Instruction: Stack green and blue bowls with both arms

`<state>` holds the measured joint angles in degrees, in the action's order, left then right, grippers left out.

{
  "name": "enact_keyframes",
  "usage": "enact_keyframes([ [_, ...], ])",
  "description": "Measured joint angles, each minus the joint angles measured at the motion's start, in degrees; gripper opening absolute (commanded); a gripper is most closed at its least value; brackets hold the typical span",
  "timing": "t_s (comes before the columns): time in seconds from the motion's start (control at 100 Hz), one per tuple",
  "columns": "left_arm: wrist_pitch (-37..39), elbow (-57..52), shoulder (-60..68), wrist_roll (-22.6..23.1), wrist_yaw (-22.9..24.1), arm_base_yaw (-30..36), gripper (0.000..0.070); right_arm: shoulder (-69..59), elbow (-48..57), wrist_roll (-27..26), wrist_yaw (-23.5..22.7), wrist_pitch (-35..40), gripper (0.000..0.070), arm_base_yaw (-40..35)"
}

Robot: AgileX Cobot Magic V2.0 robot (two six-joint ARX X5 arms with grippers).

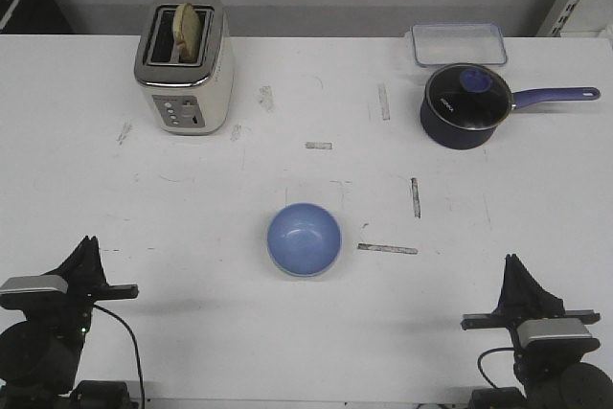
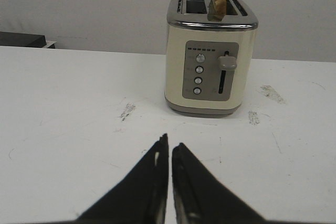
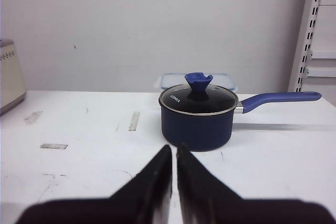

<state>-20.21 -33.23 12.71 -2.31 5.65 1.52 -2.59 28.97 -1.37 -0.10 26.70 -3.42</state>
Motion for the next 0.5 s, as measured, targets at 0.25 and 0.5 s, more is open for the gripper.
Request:
enact_keyframes([
  [0.25, 0.2, 0.3, -0.1, 0.0, 0.0, -0.4, 0.0001, 0.0, 0.0, 0.0, 0.0, 0.0, 0.0007, 0.0],
  [0.5, 12.8, 12.7, -4.9, 3.0, -4.5, -3.0, 0.0001, 0.0, 0.0, 0.0, 0.1, 0.0, 0.0007, 0.0],
])
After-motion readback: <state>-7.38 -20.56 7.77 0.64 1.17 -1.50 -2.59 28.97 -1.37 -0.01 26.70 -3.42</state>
